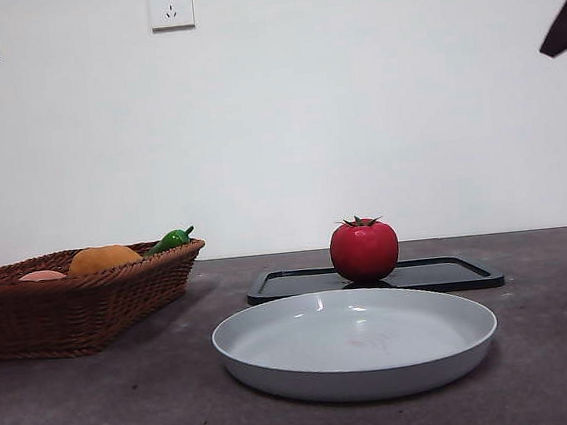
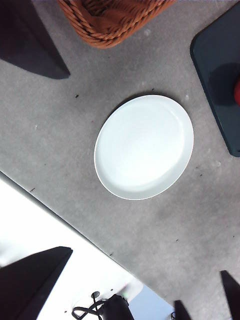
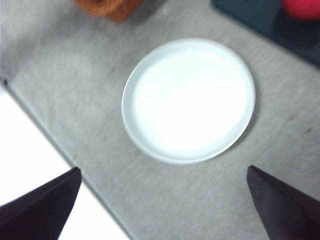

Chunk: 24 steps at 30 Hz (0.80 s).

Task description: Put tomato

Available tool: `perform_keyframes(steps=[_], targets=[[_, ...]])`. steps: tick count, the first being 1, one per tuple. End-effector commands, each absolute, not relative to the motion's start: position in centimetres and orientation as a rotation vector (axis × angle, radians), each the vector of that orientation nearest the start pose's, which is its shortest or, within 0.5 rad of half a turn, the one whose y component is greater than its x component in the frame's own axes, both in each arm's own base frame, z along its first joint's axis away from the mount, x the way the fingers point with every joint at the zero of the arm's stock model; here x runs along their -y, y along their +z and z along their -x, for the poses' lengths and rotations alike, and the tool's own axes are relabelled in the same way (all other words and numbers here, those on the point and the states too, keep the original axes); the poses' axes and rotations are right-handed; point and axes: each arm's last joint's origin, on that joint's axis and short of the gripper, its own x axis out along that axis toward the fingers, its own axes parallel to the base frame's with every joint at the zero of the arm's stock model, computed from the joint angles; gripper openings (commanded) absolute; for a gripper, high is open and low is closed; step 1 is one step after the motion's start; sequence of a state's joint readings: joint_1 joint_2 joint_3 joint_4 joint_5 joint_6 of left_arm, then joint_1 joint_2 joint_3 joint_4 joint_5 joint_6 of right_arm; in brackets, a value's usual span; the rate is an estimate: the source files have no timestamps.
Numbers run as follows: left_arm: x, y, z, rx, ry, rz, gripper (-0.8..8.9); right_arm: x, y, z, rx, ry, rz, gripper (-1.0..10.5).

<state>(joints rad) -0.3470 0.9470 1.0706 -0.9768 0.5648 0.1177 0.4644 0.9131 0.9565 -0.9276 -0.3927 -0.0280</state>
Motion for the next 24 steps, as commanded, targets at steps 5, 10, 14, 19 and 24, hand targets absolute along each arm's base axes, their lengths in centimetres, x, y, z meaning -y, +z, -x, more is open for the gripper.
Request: perform_keyframes(steps=[5,10,14,19,24], targets=[[7.04,34.4,-14.78,-0.797,-0.917,-0.019,5.29,-8.61,31.46,-14.08,-0.849,0.843,0.064,5.3],[7.04,34.4,-14.78,-0.797,-0.917,-0.019,4.0,-8.64,31.47,-14.09,-0.847,0.843,0.065,3.3],[7.04,34.4,-14.78,-0.796,-0.917,-0.02,1.41,-8.64,31.47,-14.09,-0.847,0.843,0.065,0.7],[7.04,34.4,-14.78,-0.796,-0.917,-0.02,0.07,-8.64,31.47,-14.09,-0.847,0.843,0.065,0.1],[7.04,34.4,-14.78,-0.797,-0.916,-0.019,0.07,-8.63,31.48,-14.1,-0.846,0.842,0.065,0.1]])
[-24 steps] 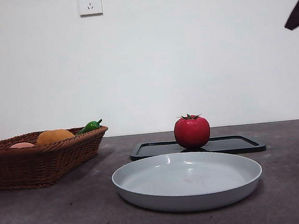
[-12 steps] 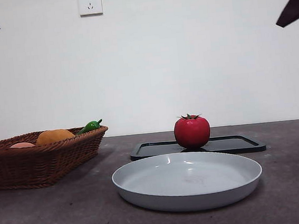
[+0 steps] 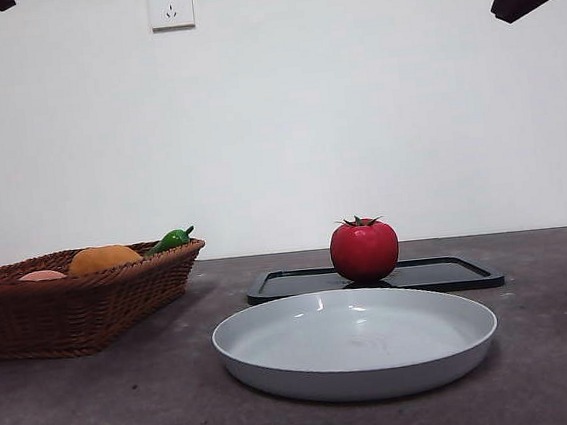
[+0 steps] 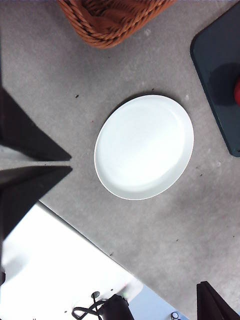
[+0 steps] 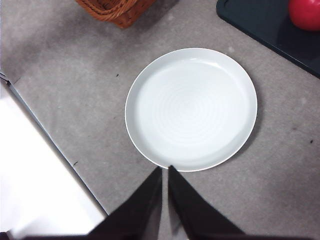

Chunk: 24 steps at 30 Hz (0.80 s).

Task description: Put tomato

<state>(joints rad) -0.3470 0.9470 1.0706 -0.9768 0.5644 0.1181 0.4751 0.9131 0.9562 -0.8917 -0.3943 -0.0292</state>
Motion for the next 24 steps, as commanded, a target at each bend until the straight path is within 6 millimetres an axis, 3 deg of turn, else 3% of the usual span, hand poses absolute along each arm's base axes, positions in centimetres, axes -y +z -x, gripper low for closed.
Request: perform_keyframes(steps=[1,24], targets=[[7.04,34.4,-14.78,-0.797,-0.916,-0.019,0.07,-8.63,31.48,-14.1,-0.846,0.842,0.065,0.1],[7.08,34.55,-14.92,-0.772,-0.918,-0.022,0.07,-8.63,31.48,-14.1,-0.846,0.842,0.065,0.1]])
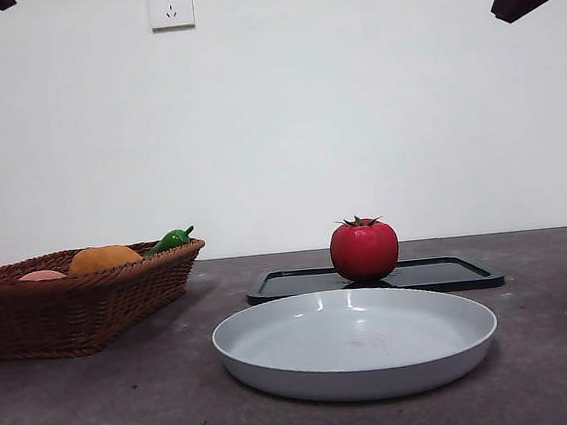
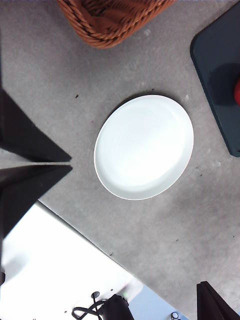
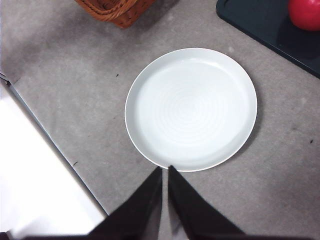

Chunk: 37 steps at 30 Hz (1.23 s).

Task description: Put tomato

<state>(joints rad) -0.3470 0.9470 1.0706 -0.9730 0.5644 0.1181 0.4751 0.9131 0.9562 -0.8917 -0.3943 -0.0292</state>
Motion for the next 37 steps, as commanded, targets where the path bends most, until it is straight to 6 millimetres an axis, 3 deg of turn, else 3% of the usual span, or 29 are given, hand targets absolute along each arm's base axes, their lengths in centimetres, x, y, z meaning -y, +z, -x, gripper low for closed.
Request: perform_keyframes(steps=[1,4,7,12,16,21,27,37], targets=[[7.1,34.6,-14.9,-0.768,-0.918,-0.022,0.07,-8.6,31.5,-14.1,-0.846,0.842,0.065,0.1],[7.1,34.7,-14.8,-0.763,-0.917,-0.021,0.07,-8.6,31.5,-14.1,-0.846,0.842,0.065,0.1],[6.8,35.3,-14.8,-0.65,-0.918,-0.094,0.07,-8.6,31.5,-14.1,-0.846,0.842,0.065,0.1],[5.6,37.9,-15.3,-0.169,-0.818,-0.176,0.07,-8.6,31.5,-14.1,-0.846,0.842,0.065,0.1],[4.2,37.6,-14.7,0.136,-0.644,-0.225,0.07,-8.6,31.5,-14.1,-0.846,0.842,0.065,0.1],[2.2,34.6,-12.9,0.265,-0.36,-0.243,0.07,-8.6,31.5,-14.1,-0.846,0.842,0.065,0.1],[0.5,30.3,-11.0,0.242,-0.118,-0.241,0.07,-8.6,31.5,-14.1,-0.846,0.842,0.065,0.1],[-0.3,23.4,-9.8,0.185,-0.035,-0.241,0.07,-8.6,31.5,-14.1,-0.846,0.842,0.065,0.1]])
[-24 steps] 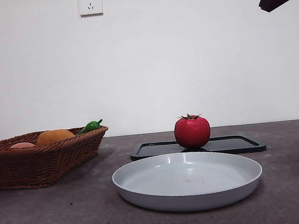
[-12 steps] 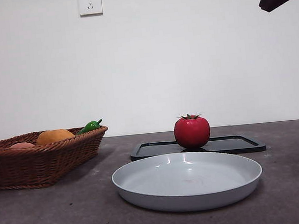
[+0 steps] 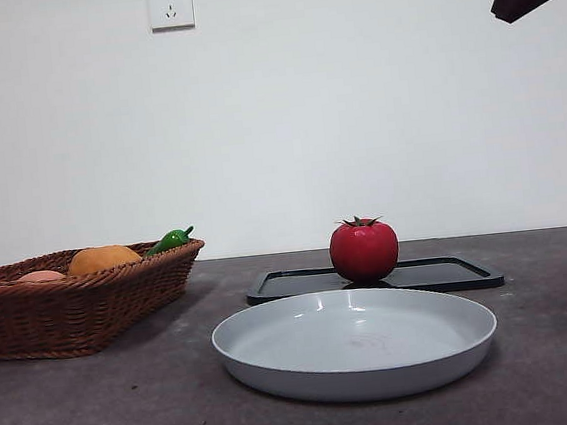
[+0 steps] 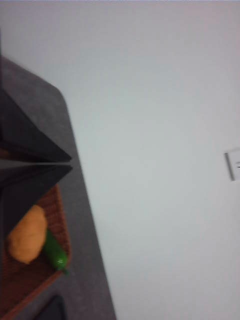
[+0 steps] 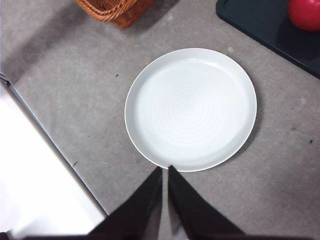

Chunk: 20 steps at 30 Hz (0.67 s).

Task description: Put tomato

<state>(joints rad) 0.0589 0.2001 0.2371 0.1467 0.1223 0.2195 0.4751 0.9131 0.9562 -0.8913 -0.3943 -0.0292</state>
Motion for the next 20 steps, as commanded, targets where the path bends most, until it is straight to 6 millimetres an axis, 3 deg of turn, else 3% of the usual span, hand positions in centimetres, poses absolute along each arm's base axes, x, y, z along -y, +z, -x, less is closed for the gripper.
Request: perform_keyframes(steps=[1,10,20], targets=[[-0.3,22.7,-9.8,0.175,-0.034,-0.241,0.07,-8.6,31.5,-14.1,-0.846,0.842,0.065,0.1],[-0.5,19.0,-9.7,0.068,0.022,-0.229,0.07,-8.6,31.5,-14.1,-0.846,0.842,0.065,0.1],[-0.5,17.1,-9.5,-0.043,0.013,-0.222,0.07,-8.6,31.5,-14.1,-0.846,0.842,0.065,0.1]])
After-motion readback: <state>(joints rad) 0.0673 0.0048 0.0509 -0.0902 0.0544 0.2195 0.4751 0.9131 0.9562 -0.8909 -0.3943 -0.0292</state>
